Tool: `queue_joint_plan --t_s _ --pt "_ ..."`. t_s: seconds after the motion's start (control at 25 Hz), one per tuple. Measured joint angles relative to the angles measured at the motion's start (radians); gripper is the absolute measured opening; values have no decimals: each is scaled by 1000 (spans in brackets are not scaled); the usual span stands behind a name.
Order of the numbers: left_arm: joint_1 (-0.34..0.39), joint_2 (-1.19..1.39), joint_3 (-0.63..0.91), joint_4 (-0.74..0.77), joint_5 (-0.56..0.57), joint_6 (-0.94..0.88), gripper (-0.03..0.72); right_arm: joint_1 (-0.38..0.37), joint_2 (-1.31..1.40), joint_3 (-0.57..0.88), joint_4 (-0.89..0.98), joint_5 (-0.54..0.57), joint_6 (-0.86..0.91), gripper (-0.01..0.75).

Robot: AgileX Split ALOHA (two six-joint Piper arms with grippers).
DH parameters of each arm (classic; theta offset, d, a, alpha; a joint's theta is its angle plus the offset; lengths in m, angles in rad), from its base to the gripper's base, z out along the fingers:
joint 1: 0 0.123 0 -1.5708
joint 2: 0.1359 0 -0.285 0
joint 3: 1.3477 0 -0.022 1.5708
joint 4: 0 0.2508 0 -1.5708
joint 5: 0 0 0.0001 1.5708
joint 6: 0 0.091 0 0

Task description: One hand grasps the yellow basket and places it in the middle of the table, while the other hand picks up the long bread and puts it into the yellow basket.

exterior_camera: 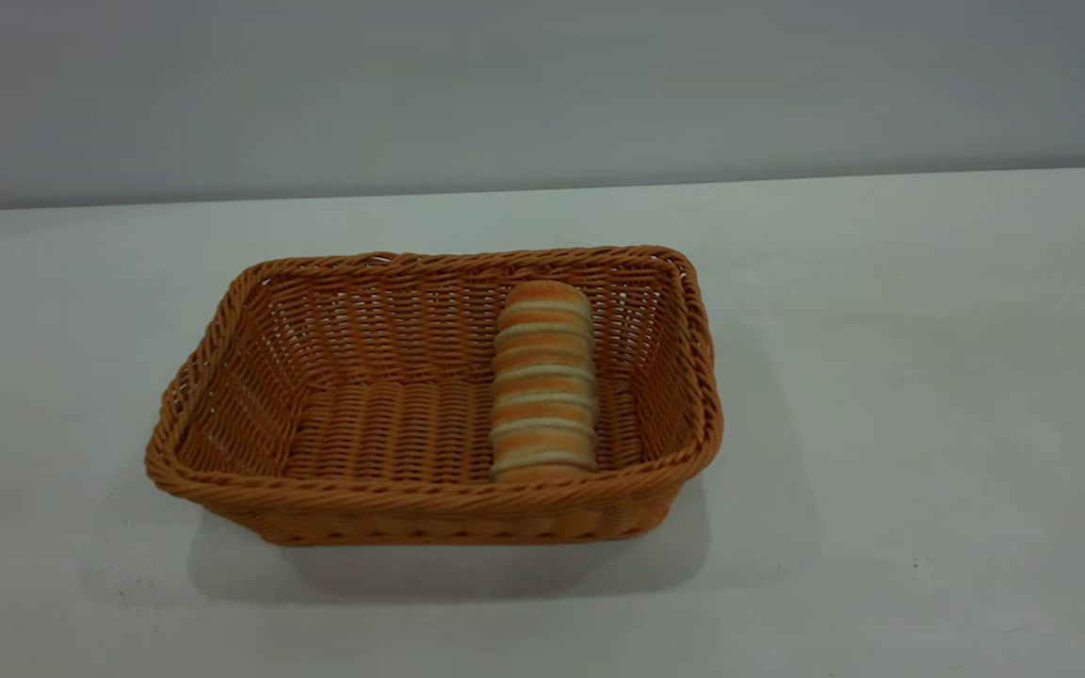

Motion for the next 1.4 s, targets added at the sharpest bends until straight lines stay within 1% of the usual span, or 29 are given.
queue_joint_plan --t_s 0.16,0.32,0.48,0.56,0.64,0.72,0.96,1.24,1.4 --pt "0 -110 166 -2 0 0 419 0 -229 156 43 0 0 371" --pt "0 -207 312 -8 -5 -1 418 0 -414 311 20 0 -33 371" --pt "0 -255 436 -66 -24 -1 418 0 -546 462 -18 -8 -87 371" --pt "0 -258 478 -101 -54 -1 418 0 -589 538 -26 -35 -92 371" --pt "0 -260 490 -119 -70 0 418 0 -621 617 -29 -66 -93 371" --pt "0 -260 490 -124 -83 0 418 0 -633 664 -34 -76 -95 371" --pt "0 -260 490 -125 -86 4 418 0 -633 673 -41 -96 -95 371" --pt "0 -260 490 -126 -7 4 418 0 -633 673 -43 -96 -95 371" --pt "0 -260 498 -127 -7 1 418 0 -633 673 -43 -97 -95 371"
